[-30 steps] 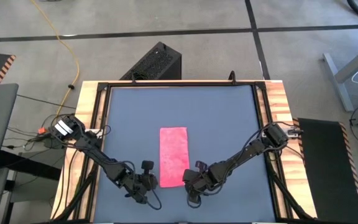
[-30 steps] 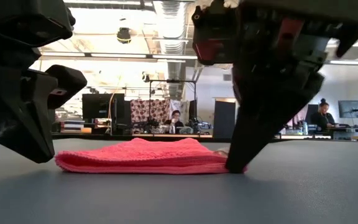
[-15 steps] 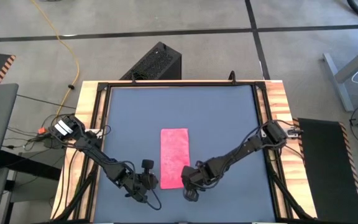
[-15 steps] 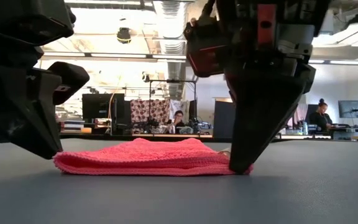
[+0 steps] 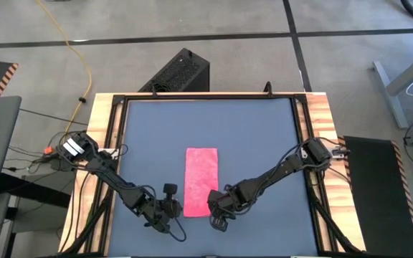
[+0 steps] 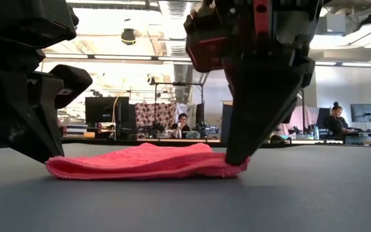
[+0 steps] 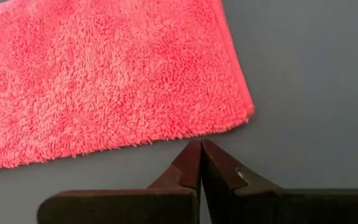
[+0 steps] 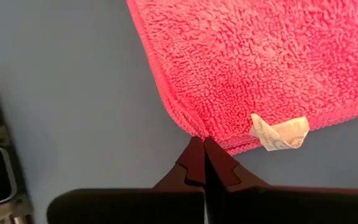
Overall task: Roll towel
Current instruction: Roll the pink towel
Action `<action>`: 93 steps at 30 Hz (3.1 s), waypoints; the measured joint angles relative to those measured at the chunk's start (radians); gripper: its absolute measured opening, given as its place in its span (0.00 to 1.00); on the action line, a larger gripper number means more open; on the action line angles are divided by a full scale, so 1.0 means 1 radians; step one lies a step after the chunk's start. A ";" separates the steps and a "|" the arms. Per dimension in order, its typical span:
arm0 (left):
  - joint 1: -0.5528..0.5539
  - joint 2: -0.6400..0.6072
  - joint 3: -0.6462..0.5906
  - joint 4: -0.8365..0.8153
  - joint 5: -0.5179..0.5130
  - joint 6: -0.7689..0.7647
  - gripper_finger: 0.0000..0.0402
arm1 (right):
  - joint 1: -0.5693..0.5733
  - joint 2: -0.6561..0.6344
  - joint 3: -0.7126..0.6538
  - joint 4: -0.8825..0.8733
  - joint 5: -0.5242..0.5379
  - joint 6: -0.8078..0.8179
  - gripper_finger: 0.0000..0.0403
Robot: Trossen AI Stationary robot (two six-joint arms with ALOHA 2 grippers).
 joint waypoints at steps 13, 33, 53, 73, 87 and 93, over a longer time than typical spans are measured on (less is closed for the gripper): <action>-0.002 0.000 0.000 0.002 -0.008 0.025 0.00 | -0.011 -0.002 0.000 0.000 -0.075 0.004 0.02; -0.031 -0.001 -0.002 0.018 0.015 0.035 0.27 | -0.035 -0.003 0.001 -0.005 -0.077 -0.009 0.04; -0.032 0.011 0.054 0.016 0.025 0.263 0.33 | -0.032 -0.004 0.001 0.004 -0.048 0.024 0.04; 0.008 0.012 0.008 0.024 0.076 0.229 0.20 | -0.032 -0.004 0.001 0.022 -0.048 0.043 0.04; 0.014 0.012 0.009 0.076 0.106 0.254 0.18 | -0.033 -0.004 0.001 0.027 -0.048 0.043 0.04; 0.015 0.012 0.009 0.075 0.086 0.255 0.18 | -0.033 -0.004 0.001 0.026 -0.048 0.042 0.04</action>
